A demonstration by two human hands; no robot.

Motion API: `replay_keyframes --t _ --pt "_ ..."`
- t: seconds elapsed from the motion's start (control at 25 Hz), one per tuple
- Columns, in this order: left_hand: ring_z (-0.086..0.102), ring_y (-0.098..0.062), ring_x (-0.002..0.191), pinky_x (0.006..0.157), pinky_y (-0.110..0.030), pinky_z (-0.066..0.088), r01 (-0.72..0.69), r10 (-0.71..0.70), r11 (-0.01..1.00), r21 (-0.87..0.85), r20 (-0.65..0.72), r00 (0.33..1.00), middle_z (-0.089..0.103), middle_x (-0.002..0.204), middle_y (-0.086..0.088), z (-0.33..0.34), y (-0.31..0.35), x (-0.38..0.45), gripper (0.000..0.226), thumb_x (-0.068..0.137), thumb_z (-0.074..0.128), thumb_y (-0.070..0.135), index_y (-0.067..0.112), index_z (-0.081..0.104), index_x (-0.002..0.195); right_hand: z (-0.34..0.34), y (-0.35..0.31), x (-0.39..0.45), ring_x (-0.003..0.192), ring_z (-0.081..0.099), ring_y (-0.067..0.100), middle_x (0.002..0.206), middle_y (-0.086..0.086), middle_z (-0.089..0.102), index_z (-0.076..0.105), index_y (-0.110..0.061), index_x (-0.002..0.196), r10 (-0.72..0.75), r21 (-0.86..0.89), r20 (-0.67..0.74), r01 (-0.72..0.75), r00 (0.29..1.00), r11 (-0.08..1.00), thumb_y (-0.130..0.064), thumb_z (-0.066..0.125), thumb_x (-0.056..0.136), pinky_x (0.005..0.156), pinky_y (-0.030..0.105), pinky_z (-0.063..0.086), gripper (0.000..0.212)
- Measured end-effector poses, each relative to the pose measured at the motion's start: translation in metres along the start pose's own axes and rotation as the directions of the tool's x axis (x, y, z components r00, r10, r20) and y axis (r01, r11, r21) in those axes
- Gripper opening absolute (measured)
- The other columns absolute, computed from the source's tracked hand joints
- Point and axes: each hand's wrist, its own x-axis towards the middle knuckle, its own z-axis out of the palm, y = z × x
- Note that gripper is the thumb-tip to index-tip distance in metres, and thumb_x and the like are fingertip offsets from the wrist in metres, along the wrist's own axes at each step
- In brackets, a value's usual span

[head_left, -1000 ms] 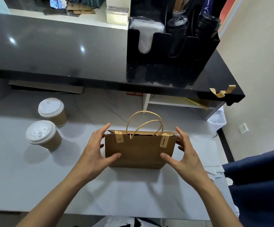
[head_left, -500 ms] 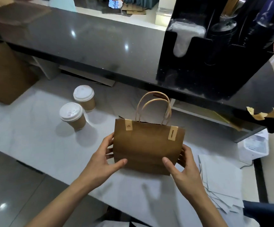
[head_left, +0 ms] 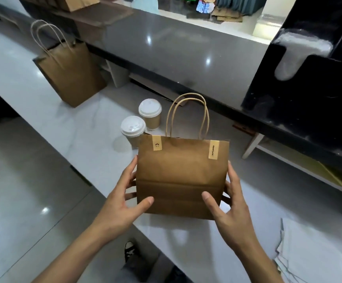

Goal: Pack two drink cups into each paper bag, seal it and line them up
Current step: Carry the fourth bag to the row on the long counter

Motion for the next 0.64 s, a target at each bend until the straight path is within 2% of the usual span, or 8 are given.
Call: replay_keyframes --t 0.08,0.2,0.32,0.44,0.48,0.56,0.64 --pt "0.047 0.003 0.131 0.101 -0.036 0.049 0.013 -0.013 1.000 -0.011 -0.031 0.999 0.044 0.147 0.021 -0.013 -0.003 -0.008 0.096 0.083 0.080 0.033 0.065 0.017 0.148 0.011 -0.007 0.003 0.123 0.056 0.006 0.150 -0.015 0.048 0.012 -0.069 0.148 -0.029 -0.013 0.030 0.030 0.999 0.999 -0.066 0.068 0.075 0.101 0.040 0.052 0.092" --pt "0.056 -0.006 0.126 0.100 -0.038 0.052 0.020 -0.023 0.999 -0.044 -0.074 0.997 0.047 0.143 0.021 -0.036 -0.009 -0.019 0.096 0.085 0.079 0.025 0.066 0.019 0.147 0.036 -0.020 0.006 0.123 0.057 0.010 0.150 -0.013 0.050 0.012 -0.069 0.148 -0.069 -0.019 0.069 0.070 0.995 0.997 -0.065 0.068 0.074 0.098 0.035 0.051 0.093" --pt "0.063 -0.004 0.115 0.092 -0.029 0.055 0.029 -0.039 0.995 -0.094 -0.113 0.993 0.048 0.139 0.026 -0.063 -0.017 -0.028 0.096 0.083 0.079 0.026 0.069 0.020 0.145 0.065 -0.034 0.009 0.121 0.059 0.010 0.148 -0.015 0.051 0.012 -0.069 0.148 -0.089 -0.033 0.094 0.092 0.992 0.995 -0.064 0.068 0.076 0.091 0.025 0.051 0.092" --pt "0.065 -0.004 0.112 0.087 -0.020 0.056 0.043 -0.063 0.987 -0.155 -0.128 0.990 0.052 0.127 0.039 -0.100 -0.031 -0.036 0.097 0.075 0.081 0.034 0.069 0.022 0.144 0.103 -0.050 0.013 0.120 0.058 0.006 0.146 -0.019 0.051 0.012 -0.069 0.148 -0.103 -0.055 0.112 0.110 0.988 0.992 -0.063 0.068 0.078 0.086 0.015 0.046 0.090" --pt "0.065 -0.005 0.114 0.090 -0.023 0.057 0.043 -0.066 0.985 -0.165 -0.133 0.989 0.053 0.126 0.039 -0.114 -0.036 -0.038 0.098 0.074 0.082 0.034 0.068 0.023 0.144 0.118 -0.056 0.013 0.119 0.058 0.004 0.145 -0.022 0.050 0.012 -0.069 0.148 -0.106 -0.059 0.117 0.114 0.987 0.992 -0.063 0.067 0.078 0.085 0.013 0.045 0.090" --pt "0.061 -0.007 0.122 0.100 -0.038 0.054 0.054 -0.078 0.984 -0.167 -0.143 0.987 0.051 0.136 0.031 -0.145 -0.046 -0.041 0.099 0.075 0.084 0.035 0.067 0.022 0.145 0.148 -0.070 0.015 0.114 0.058 -0.002 0.140 -0.034 0.047 0.012 -0.069 0.148 -0.116 -0.065 0.132 0.125 0.984 0.990 -0.064 0.067 0.078 0.082 0.011 0.045 0.090" --pt "0.054 0.001 0.126 0.104 -0.042 0.051 0.066 -0.091 0.985 -0.156 -0.156 0.983 0.046 0.144 0.026 -0.178 -0.056 -0.043 0.099 0.072 0.083 0.048 0.068 0.019 0.146 0.180 -0.082 0.018 0.109 0.059 -0.008 0.128 -0.046 0.049 0.013 -0.069 0.149 -0.131 -0.065 0.158 0.143 0.979 0.988 -0.063 0.068 0.079 0.080 0.013 0.046 0.089"
